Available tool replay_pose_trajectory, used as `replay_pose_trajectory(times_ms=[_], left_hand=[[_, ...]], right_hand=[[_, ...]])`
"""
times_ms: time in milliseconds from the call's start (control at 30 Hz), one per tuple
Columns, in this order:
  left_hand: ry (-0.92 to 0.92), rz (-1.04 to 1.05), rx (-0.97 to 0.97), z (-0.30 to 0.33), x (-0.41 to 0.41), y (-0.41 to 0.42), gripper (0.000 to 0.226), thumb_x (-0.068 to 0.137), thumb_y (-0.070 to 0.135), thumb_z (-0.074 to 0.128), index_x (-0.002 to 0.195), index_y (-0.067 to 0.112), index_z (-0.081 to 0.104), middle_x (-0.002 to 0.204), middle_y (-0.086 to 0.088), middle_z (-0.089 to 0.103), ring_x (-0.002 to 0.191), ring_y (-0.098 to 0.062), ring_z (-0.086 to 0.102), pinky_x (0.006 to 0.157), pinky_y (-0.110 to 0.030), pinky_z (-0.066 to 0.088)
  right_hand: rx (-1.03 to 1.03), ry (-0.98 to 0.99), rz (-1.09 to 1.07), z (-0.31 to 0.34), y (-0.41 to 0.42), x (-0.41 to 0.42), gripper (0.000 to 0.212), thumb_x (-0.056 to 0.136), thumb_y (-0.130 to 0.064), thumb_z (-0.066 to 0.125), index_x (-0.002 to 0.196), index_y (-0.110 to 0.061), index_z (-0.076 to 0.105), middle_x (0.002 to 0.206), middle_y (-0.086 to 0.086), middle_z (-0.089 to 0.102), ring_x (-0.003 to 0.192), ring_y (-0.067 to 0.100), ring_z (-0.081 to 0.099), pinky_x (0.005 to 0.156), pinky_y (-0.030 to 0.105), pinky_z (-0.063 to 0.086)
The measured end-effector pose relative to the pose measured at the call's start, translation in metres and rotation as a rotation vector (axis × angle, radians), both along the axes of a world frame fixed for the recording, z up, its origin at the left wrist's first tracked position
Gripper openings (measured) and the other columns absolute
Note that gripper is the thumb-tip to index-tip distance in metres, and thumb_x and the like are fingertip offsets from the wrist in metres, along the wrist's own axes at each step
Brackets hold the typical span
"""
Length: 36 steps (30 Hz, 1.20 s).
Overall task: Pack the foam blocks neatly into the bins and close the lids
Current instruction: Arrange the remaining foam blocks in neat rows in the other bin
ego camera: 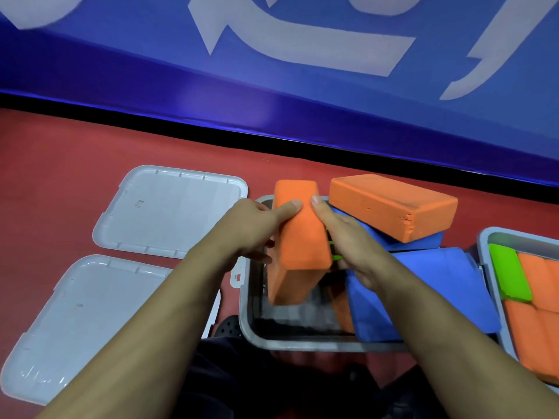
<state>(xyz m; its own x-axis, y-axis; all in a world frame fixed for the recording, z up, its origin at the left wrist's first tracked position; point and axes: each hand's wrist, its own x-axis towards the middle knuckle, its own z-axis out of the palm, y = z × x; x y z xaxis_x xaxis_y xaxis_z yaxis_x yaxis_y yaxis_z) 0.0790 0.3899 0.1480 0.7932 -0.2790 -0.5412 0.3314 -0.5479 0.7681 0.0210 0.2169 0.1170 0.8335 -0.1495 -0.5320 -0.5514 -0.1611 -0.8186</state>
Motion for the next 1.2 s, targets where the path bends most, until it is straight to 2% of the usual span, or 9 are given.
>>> replay_pose_trajectory(times_ms=[67,200,367,533,700,867,1000,1200], left_hand=[[0.024,-0.003,-0.011,-0.001,0.000,-0.001,0.061,0.090,0.062,0.066,0.101,0.002,0.070,0.102,-0.015,0.072,0.085,-0.027,0.074,0.068,-0.045,0.066],[0.103,-0.046,-0.001,-0.008,0.001,-0.005,0.055,0.092,0.057,0.066,0.104,0.004,0.070,0.102,-0.014,0.073,0.084,-0.028,0.075,0.070,-0.045,0.066],[0.212,-0.114,0.015,-0.023,0.001,-0.006,0.049,0.096,0.048,0.066,0.114,0.002,0.069,0.106,-0.015,0.074,0.089,-0.030,0.076,0.070,-0.040,0.065],[0.282,-0.111,-0.018,-0.031,0.003,-0.006,0.046,0.095,0.044,0.069,0.114,0.001,0.070,0.110,-0.019,0.074,0.088,-0.032,0.077,0.076,-0.043,0.065],[0.267,-0.155,0.003,-0.029,0.001,-0.009,0.047,0.094,0.047,0.069,0.109,0.002,0.072,0.102,-0.019,0.076,0.083,-0.030,0.078,0.076,-0.041,0.065],[0.302,-0.160,0.021,-0.039,0.001,-0.012,0.048,0.096,0.043,0.067,0.112,-0.001,0.070,0.104,-0.021,0.075,0.085,-0.031,0.078,0.071,-0.036,0.065],[0.390,-0.172,0.029,-0.060,-0.003,-0.014,0.042,0.101,0.035,0.063,0.119,-0.003,0.066,0.113,-0.024,0.073,0.097,-0.033,0.076,0.075,-0.040,0.065],[0.437,-0.141,0.050,-0.103,-0.009,-0.016,0.035,0.103,0.033,0.059,0.117,0.001,0.065,0.113,-0.019,0.074,0.103,-0.032,0.073,0.086,-0.051,0.062]], right_hand=[[0.014,0.032,0.010,0.003,-0.006,-0.003,0.076,0.076,-0.087,0.051,0.105,-0.022,0.076,0.097,0.000,0.078,0.090,0.023,0.076,0.082,0.047,0.061],[0.025,0.073,0.045,0.002,-0.011,-0.008,0.075,0.080,-0.078,0.058,0.108,-0.010,0.072,0.096,0.007,0.078,0.080,0.022,0.076,0.068,0.043,0.063],[0.034,0.148,0.104,-0.009,-0.014,-0.011,0.055,0.087,-0.066,0.062,0.107,-0.017,0.074,0.100,0.000,0.078,0.087,0.015,0.076,0.075,0.046,0.064],[0.092,0.210,0.115,-0.011,-0.017,-0.010,0.054,0.091,-0.061,0.060,0.114,-0.014,0.071,0.106,0.004,0.077,0.092,0.019,0.076,0.078,0.045,0.063],[0.012,0.205,0.141,-0.008,-0.020,-0.014,0.062,0.092,-0.063,0.056,0.111,-0.006,0.071,0.110,0.016,0.074,0.094,0.030,0.075,0.075,0.044,0.064],[-0.001,0.261,0.168,-0.014,-0.020,-0.014,0.058,0.095,-0.061,0.053,0.114,-0.009,0.071,0.108,0.010,0.076,0.092,0.026,0.075,0.074,0.042,0.064],[0.019,0.332,0.207,-0.041,-0.014,-0.012,0.052,0.100,-0.055,0.050,0.123,-0.011,0.065,0.111,0.010,0.074,0.098,0.028,0.074,0.082,0.051,0.061],[0.039,0.424,0.132,-0.082,0.003,-0.013,0.045,0.106,-0.046,0.042,0.132,-0.012,0.055,0.123,0.010,0.068,0.110,0.029,0.067,0.088,0.053,0.059]])
